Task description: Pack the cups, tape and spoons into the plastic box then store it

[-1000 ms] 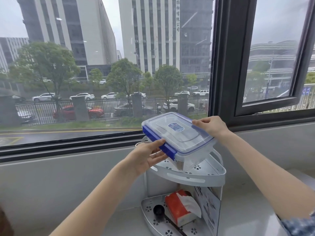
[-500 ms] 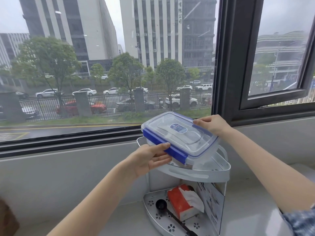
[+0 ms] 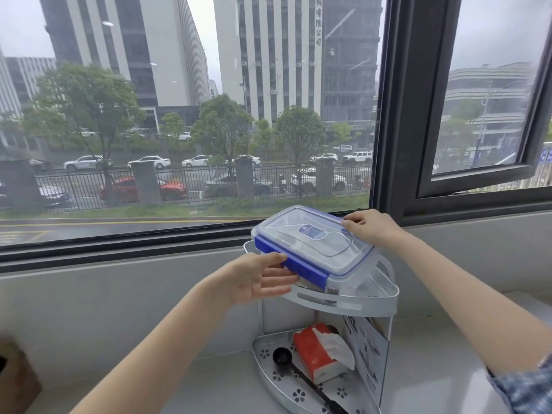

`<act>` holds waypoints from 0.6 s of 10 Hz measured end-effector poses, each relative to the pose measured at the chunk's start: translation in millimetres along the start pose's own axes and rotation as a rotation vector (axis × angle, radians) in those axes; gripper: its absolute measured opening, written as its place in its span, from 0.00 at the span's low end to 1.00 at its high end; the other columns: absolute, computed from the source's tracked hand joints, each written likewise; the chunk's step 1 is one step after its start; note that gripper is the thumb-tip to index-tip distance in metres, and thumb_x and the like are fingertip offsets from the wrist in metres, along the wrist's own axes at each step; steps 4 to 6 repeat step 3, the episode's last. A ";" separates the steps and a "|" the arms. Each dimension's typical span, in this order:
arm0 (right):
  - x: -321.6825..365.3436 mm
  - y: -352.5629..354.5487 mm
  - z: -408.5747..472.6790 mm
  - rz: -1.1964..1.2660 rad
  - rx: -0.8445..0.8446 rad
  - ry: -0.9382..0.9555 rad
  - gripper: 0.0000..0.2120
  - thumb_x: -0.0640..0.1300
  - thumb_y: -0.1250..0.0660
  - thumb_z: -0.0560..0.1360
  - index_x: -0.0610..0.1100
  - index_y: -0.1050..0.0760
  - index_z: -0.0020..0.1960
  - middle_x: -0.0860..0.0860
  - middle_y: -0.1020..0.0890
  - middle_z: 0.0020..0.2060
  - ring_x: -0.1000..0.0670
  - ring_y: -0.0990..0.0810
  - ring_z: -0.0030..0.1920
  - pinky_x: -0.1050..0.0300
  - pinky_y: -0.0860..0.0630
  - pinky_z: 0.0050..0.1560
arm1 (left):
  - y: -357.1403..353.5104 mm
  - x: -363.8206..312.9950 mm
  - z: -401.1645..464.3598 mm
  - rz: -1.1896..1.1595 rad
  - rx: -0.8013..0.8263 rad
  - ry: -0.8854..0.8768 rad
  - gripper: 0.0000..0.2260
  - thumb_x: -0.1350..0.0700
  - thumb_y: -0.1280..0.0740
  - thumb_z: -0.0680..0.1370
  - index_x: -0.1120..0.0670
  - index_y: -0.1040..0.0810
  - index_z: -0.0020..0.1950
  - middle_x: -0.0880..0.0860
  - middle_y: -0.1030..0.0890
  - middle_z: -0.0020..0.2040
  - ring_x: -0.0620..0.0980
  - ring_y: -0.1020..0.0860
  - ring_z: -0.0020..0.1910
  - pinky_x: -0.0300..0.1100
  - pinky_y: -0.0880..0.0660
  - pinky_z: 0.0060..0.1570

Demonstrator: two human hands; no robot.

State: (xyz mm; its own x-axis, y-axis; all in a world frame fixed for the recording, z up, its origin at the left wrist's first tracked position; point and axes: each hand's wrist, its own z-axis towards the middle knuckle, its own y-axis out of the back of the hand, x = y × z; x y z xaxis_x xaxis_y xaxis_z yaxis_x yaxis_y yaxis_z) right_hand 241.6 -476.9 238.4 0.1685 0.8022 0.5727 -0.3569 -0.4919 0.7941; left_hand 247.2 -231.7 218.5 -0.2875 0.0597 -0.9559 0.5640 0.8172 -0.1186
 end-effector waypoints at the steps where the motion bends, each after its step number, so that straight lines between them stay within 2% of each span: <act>1: 4.1 7.0 -6.5 -0.040 0.026 -0.007 0.21 0.53 0.40 0.76 0.47 0.31 0.66 0.45 0.23 0.63 0.45 0.27 0.62 0.56 0.32 0.59 | 2.9 -5.5 -8.1 0.101 -0.028 -0.003 0.07 0.57 0.38 0.76 0.59 0.27 0.51 0.59 0.21 0.52 0.51 0.20 0.46 0.43 0.21 0.42; 2: 25.1 19.3 -18.4 -0.145 0.064 0.012 0.26 0.53 0.41 0.76 0.46 0.40 0.71 0.45 0.32 0.70 0.44 0.33 0.69 0.49 0.35 0.69 | 4.8 -18.5 -26.5 0.326 -0.131 -0.097 0.07 0.55 0.39 0.76 0.55 0.27 0.51 0.55 0.24 0.54 0.50 0.24 0.49 0.45 0.26 0.50; 3: 42.6 25.1 -27.0 -0.206 0.078 0.032 0.27 0.53 0.42 0.76 0.47 0.43 0.72 0.47 0.35 0.72 0.44 0.35 0.70 0.45 0.37 0.70 | 6.6 -28.4 -42.2 0.476 -0.250 -0.170 0.08 0.53 0.39 0.76 0.53 0.29 0.53 0.54 0.26 0.57 0.50 0.27 0.54 0.46 0.31 0.56; 6: 42.6 25.1 -27.0 -0.206 0.078 0.032 0.27 0.53 0.42 0.76 0.47 0.43 0.72 0.47 0.35 0.72 0.44 0.35 0.70 0.45 0.37 0.70 | 6.6 -28.4 -42.2 0.476 -0.250 -0.170 0.08 0.53 0.39 0.76 0.53 0.29 0.53 0.54 0.26 0.57 0.50 0.27 0.54 0.46 0.31 0.56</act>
